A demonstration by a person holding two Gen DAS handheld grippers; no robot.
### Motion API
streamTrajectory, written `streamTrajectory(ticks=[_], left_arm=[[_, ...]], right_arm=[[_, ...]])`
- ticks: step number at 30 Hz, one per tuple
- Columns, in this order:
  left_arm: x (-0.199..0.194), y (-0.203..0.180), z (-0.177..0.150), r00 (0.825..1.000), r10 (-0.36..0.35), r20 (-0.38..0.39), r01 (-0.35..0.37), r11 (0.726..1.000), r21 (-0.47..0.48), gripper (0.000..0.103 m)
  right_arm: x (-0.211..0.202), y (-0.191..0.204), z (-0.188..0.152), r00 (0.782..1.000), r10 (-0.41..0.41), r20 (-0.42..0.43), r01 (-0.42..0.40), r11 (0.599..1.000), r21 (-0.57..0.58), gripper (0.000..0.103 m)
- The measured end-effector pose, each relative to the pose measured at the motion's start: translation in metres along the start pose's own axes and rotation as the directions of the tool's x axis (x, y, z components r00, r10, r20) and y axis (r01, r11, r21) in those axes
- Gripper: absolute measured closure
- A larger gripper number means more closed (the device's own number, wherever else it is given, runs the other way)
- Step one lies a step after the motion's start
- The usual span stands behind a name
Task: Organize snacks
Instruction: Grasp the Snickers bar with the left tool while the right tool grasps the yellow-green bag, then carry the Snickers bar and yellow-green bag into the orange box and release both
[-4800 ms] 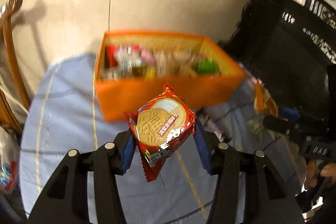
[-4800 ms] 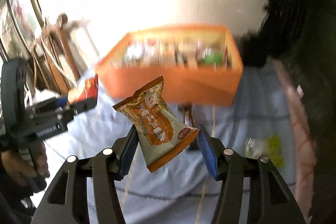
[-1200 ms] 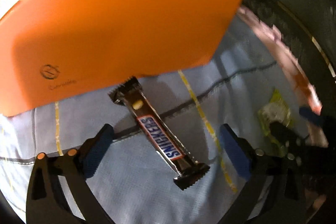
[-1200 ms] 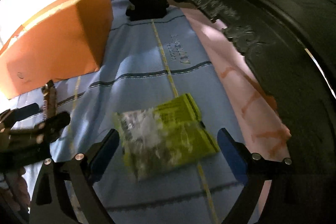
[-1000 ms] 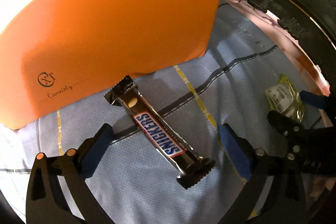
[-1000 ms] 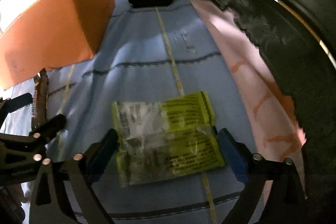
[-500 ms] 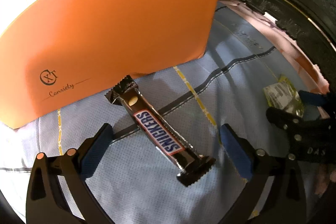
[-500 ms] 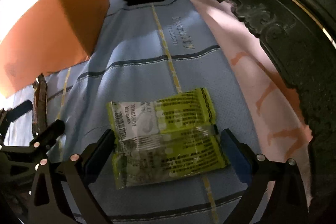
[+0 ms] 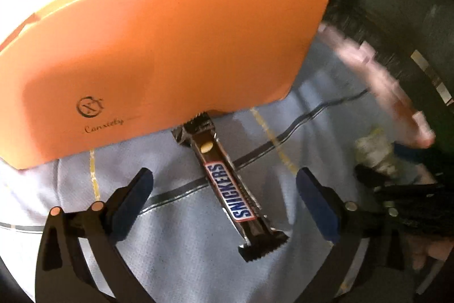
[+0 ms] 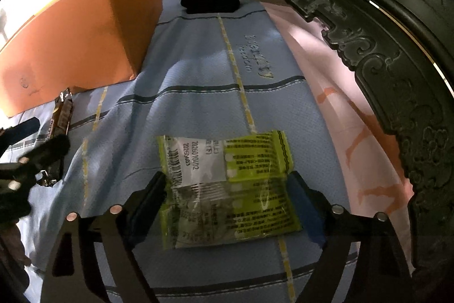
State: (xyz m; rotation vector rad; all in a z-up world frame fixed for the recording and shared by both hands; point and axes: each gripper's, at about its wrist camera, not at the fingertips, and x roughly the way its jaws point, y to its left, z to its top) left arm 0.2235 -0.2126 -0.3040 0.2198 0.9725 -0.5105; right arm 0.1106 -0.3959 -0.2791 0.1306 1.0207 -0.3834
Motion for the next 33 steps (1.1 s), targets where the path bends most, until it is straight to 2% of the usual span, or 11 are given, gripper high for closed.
streamTrajectory(ticks=[1,2,3,4,7,9,13,17,23,29,33], left_arm=[[0.006,-0.001,-0.001,0.996,0.075,-0.04,-0.075,0.997,0.005,0.004],[0.001,0.004,-0.003,0.996,0.085,-0.021,-0.086,0.996,-0.036,0.013],[-0.006,0.009,-0.003,0.995,0.101,0.008,-0.1,0.993,-0.07,0.056],[-0.009,0.009,-0.004,0.996,0.086,0.014,-0.085,0.994,-0.062,0.086],[-0.014,0.002,-0.01,0.999,-0.05,0.009,0.05,0.999,-0.016,0.087],[-0.018,0.002,-0.014,0.99,-0.139,0.008,0.139,0.99,-0.031,0.087],[-0.022,0.01,-0.019,0.984,-0.178,-0.003,0.178,0.984,-0.029,0.087],[-0.03,0.015,-0.023,0.989,-0.145,-0.012,0.145,0.989,0.032,0.087],[-0.038,0.02,-0.036,0.995,-0.094,-0.029,0.096,0.994,0.058,0.087],[-0.057,0.033,-0.049,0.995,-0.098,-0.033,0.099,0.995,0.031,0.087],[-0.083,0.047,-0.056,0.995,-0.103,0.004,0.103,0.994,0.025,0.086]], right_arm=[[0.0,0.0,0.001,1.0,0.0,-0.001,0.0,1.0,-0.002,0.015],[0.0,0.0,0.001,1.0,0.001,-0.001,-0.001,1.0,-0.007,0.015],[0.002,-0.001,0.003,1.0,0.004,-0.001,-0.004,1.0,-0.012,0.015],[0.002,-0.002,0.003,1.0,0.006,0.0,-0.006,1.0,-0.013,0.015],[0.005,-0.007,0.001,1.0,0.01,0.002,-0.01,1.0,0.022,0.011],[0.006,-0.01,-0.001,1.0,0.018,0.0,-0.018,0.998,0.06,0.008],[0.006,-0.01,-0.001,1.0,0.013,-0.003,-0.013,0.998,0.054,0.008],[0.004,-0.005,0.0,1.0,0.01,-0.001,-0.01,1.0,0.019,0.016],[-0.002,0.0,-0.001,1.0,0.011,-0.008,-0.011,1.0,-0.002,0.028],[-0.017,-0.001,-0.006,0.998,0.066,-0.008,-0.065,0.995,0.069,0.033],[-0.038,0.013,-0.013,0.995,0.102,0.012,-0.102,0.993,0.056,0.033]])
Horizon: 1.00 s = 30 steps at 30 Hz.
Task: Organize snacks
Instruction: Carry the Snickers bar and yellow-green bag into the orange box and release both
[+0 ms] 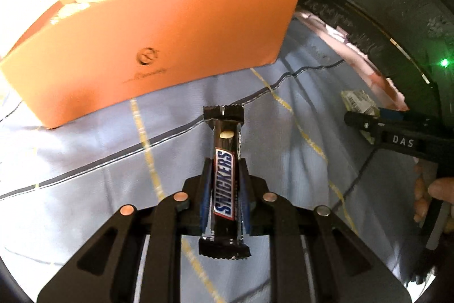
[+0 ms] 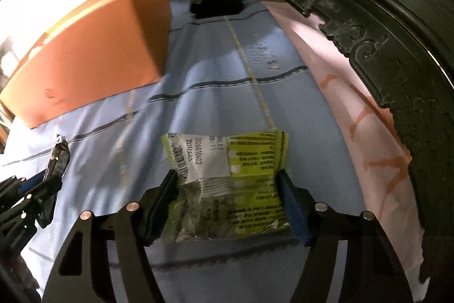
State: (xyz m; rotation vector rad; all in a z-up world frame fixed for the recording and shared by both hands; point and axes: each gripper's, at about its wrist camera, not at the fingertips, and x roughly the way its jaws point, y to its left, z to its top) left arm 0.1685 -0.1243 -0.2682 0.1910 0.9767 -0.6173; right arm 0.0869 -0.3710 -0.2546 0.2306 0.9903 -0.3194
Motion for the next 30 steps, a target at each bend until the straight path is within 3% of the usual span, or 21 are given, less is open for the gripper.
streamTrajectory(ticks=[10,19,23,30], left_arm=[[-0.087,0.033,-0.016,0.992,0.016,0.124,-0.005,0.996,-0.087,0.086],[-0.156,0.045,-0.002,0.968,0.062,0.241,-0.033,0.992,-0.122,0.086],[-0.151,0.056,-0.009,0.979,0.076,0.189,-0.04,0.981,-0.189,0.086],[-0.101,0.087,-0.067,0.992,0.122,0.008,-0.115,0.955,-0.273,0.087]], right_arm=[[-0.087,0.062,-0.006,0.986,0.096,0.134,-0.069,0.979,-0.192,0.034],[-0.173,0.106,0.017,0.937,0.194,0.291,-0.108,0.952,-0.286,0.034],[-0.172,0.105,0.016,0.943,0.195,0.271,-0.118,0.954,-0.277,0.034],[-0.106,0.079,-0.027,0.98,0.186,0.066,-0.173,0.971,-0.164,0.034]])
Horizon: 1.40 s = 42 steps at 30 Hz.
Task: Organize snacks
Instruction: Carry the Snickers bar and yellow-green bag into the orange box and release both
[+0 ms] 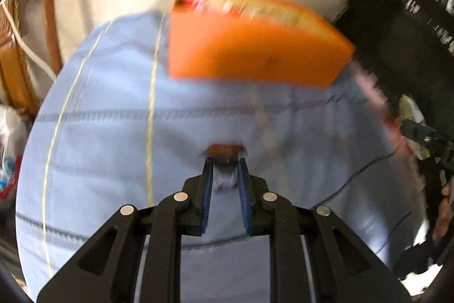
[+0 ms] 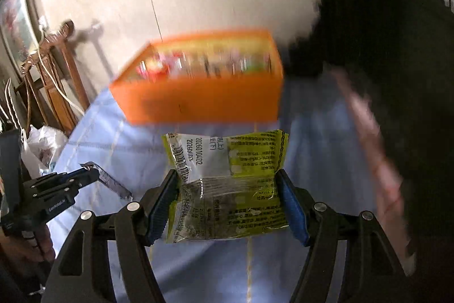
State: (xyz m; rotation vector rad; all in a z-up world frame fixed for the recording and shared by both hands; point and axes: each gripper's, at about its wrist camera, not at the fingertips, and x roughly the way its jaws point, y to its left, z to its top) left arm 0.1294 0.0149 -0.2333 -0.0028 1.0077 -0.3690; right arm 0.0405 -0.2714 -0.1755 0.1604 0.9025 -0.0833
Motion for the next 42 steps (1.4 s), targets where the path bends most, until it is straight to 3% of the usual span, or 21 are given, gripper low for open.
streamTrajectory(ticks=[2,3,4,7,9,13,16,17,19,20,21,22,23,24,26,30,34,37,40,42], left_arm=[[0.017,0.007,-0.015,0.999,0.008,-0.049,-0.009,1.0,-0.017,0.086],[0.023,0.006,-0.021,0.998,0.019,-0.065,-0.021,1.0,-0.021,0.079],[0.031,0.005,-0.028,0.996,0.02,-0.082,-0.021,1.0,-0.018,0.063],[0.037,-0.006,-0.031,0.999,0.02,-0.042,-0.02,1.0,0.005,0.033],[0.043,-0.009,-0.023,1.0,0.008,-0.021,-0.008,1.0,-0.011,0.03],[0.041,0.017,0.0,0.999,-0.008,0.032,0.015,0.974,-0.228,0.024],[0.052,0.039,0.003,0.998,0.057,0.007,-0.051,0.926,-0.375,0.021],[0.051,0.04,0.003,0.997,0.078,0.03,-0.061,0.92,-0.386,0.017],[0.059,0.031,0.009,0.987,0.16,0.002,-0.147,0.913,-0.381,0.01],[0.061,0.026,0.012,0.977,0.213,-0.02,-0.205,0.905,-0.374,0.01],[0.061,0.027,0.012,0.97,0.243,-0.034,-0.236,0.891,-0.388,0.022],[0.055,0.031,0.01,0.959,0.28,-0.033,-0.267,0.863,-0.429,0.061],[0.051,0.034,0.009,0.961,0.275,-0.027,-0.259,0.862,-0.437,0.078],[0.05,0.034,0.008,0.966,0.258,-0.031,-0.248,0.879,-0.408,0.087],[0.047,0.03,0.006,0.973,0.227,-0.031,-0.224,0.915,-0.336,0.087],[0.036,0.032,-0.007,0.983,0.179,-0.036,-0.182,0.938,-0.294,0.087],[0.026,0.017,-0.022,0.985,0.171,-0.039,-0.174,0.979,-0.107,0.087],[0.025,0.01,-0.028,0.98,0.197,-0.04,-0.197,0.98,0.014,0.086],[0.033,0.0,-0.028,0.964,0.266,-0.013,-0.262,0.955,0.139,0.085],[0.041,0.001,-0.027,0.956,0.292,0.012,-0.291,0.944,0.153,0.084]], right_arm=[[0.016,-0.004,-0.017,0.999,-0.002,-0.042,0.002,1.0,0.007,0.034],[0.026,-0.006,-0.026,0.998,-0.004,-0.065,0.004,1.0,0.008,0.034],[0.032,-0.007,-0.032,0.997,-0.005,-0.081,0.006,1.0,0.004,0.034],[0.047,-0.007,-0.043,0.993,-0.007,-0.116,0.007,1.0,-0.007,0.034],[0.05,-0.005,-0.045,0.992,-0.004,-0.127,0.002,1.0,-0.021,0.034],[0.044,-0.002,-0.042,0.992,0.007,-0.125,-0.014,0.998,-0.053,0.034],[0.045,-0.003,-0.038,0.991,0.018,-0.13,-0.025,0.998,-0.055,0.034],[0.045,-0.003,-0.037,0.991,0.021,-0.134,-0.029,0.998,-0.06,0.034],[0.047,-0.001,-0.039,0.99,0.022,-0.141,-0.032,0.997,-0.072,0.033],[0.048,0.0,-0.039,0.989,0.023,-0.144,-0.035,0.996,-0.078,0.033],[0.048,0.001,-0.038,0.988,0.028,-0.149,-0.041,0.995,-0.086,0.033],[0.047,0.002,-0.037,0.988,0.03,-0.15,-0.044,0.995,-0.089,0.033],[0.047,0.002,-0.036,0.988,0.033,-0.149,-0.047,0.995,-0.091,0.033],[0.047,0.002,-0.034,0.988,0.038,-0.147,-0.052,0.995,-0.091,0.033],[0.047,0.001,-0.03,0.989,0.047,-0.14,-0.06,0.994,-0.087,0.033],[0.05,0.002,-0.025,0.99,0.068,-0.124,-0.077,0.995,-0.07,0.033],[0.056,0.006,-0.025,0.988,0.086,-0.125,-0.095,0.993,-0.071,0.033],[0.062,0.01,-0.029,0.986,0.091,-0.137,-0.103,0.991,-0.082,0.033],[0.073,0.012,-0.036,0.985,0.067,-0.159,-0.085,0.991,-0.104,0.033],[0.081,0.012,-0.042,0.983,0.04,-0.181,-0.062,0.991,-0.121,0.033]])
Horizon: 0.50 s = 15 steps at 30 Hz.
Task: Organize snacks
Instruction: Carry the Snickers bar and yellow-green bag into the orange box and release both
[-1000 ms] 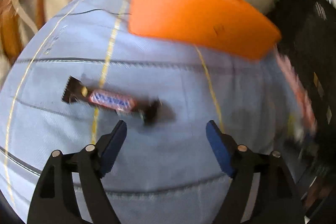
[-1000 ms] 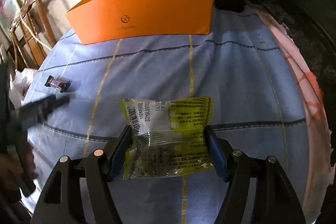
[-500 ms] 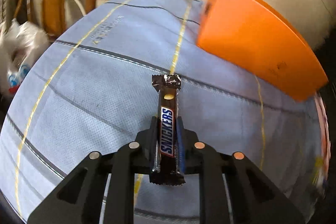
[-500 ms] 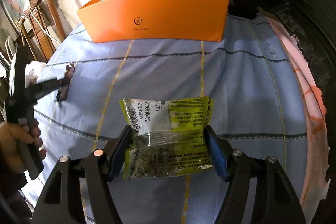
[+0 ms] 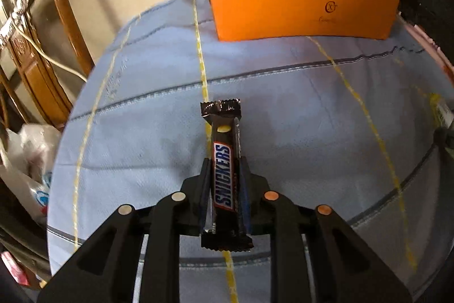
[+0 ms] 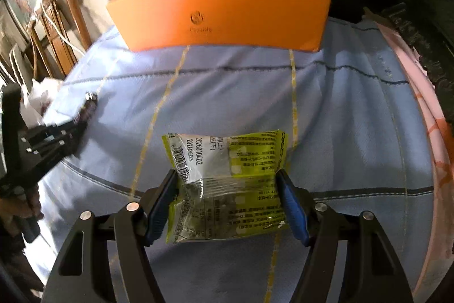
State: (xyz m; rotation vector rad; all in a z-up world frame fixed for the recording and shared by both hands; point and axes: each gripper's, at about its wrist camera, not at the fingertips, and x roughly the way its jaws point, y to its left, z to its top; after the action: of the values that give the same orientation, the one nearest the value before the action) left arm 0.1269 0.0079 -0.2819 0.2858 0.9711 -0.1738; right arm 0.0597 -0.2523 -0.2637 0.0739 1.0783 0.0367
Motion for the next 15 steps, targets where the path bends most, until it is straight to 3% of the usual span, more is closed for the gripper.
streamTrajectory(ticks=[2,6,10,15], left_arm=[[0.002,0.003,-0.001,1.0,0.004,0.009,-0.004,0.999,-0.042,0.084],[0.001,0.012,-0.002,0.998,-0.068,-0.001,0.068,0.995,-0.072,0.087],[-0.011,0.02,-0.006,0.982,-0.188,0.006,0.188,0.978,-0.088,0.087],[-0.043,0.023,-0.003,0.967,-0.247,0.067,0.254,0.958,-0.132,0.087]], right_arm=[[0.003,0.001,-0.004,1.0,-0.009,0.0,0.009,1.0,-0.012,0.033],[0.004,0.011,-0.008,0.999,-0.048,-0.003,0.047,0.996,-0.081,0.033],[-0.002,0.007,-0.01,0.999,-0.037,0.002,0.037,0.998,-0.041,0.033],[-0.013,0.001,-0.011,0.999,-0.024,0.022,0.024,1.0,-0.015,0.033]])
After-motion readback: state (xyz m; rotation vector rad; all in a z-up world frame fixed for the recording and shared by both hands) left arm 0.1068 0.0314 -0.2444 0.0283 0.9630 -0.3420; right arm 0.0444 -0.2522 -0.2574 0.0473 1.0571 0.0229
